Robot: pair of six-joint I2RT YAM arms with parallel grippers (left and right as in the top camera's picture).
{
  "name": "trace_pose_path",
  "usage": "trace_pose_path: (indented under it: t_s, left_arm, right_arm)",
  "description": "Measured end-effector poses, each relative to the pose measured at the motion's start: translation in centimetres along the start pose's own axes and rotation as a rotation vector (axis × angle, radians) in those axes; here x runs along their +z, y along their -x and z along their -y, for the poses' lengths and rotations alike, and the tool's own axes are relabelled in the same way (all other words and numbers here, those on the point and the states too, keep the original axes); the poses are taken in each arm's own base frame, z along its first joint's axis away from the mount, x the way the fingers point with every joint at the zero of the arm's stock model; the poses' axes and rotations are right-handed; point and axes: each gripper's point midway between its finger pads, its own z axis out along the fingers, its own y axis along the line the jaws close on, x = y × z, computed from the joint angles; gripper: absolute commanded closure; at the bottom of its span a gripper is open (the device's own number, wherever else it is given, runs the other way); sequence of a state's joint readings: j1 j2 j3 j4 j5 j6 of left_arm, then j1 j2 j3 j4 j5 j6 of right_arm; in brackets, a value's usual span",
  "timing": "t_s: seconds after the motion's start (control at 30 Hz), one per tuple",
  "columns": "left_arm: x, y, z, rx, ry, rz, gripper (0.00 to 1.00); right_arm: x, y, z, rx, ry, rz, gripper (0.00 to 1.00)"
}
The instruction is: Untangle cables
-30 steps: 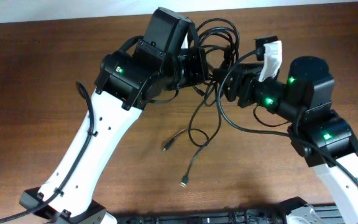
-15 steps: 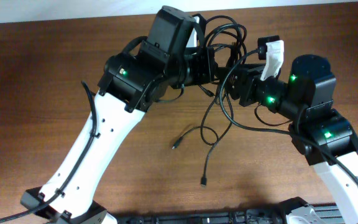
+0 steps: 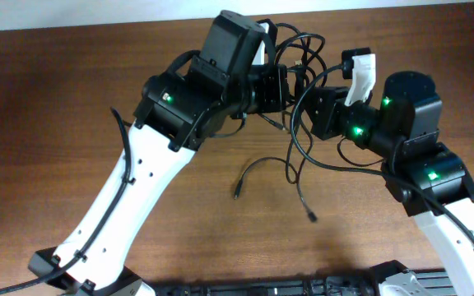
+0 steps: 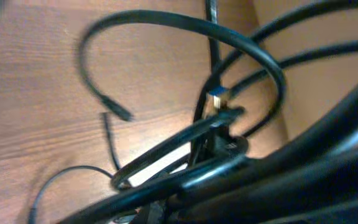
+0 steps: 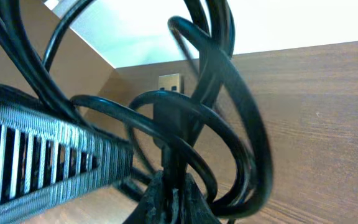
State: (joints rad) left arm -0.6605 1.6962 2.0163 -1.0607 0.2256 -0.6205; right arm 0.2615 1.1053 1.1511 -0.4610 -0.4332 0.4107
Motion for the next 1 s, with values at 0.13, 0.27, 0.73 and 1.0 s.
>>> trace_pose_path:
  t_s: [0.13,0.27,0.73,1.0]
  left_arm:
    - [0.0,0.8,-0.9,-0.006,0.059,0.046,1.0]
    - [-0.3,1.9,-2.4,-0.036,0.129,0.104,1.0]
    - [-1.9,5.4,-7.5,-0.14,0.23,0.201,1.0]
    - [-2.0,4.8,-8.1,-0.149,0.251,0.177,1.0]
  right_arm:
    - [0.1,-0.8,-0.5,-0.043,0.035,-0.036,0.96]
    - [0.1,-1.9,-2.1,-0.122,0.142,-0.088,0.96]
    - [-0.2,-4.9,-0.8,-0.134,0.097,-0.207,0.47]
    - [-0.1,-4.7,0.5,-0.139,0.024,-0.195,0.27]
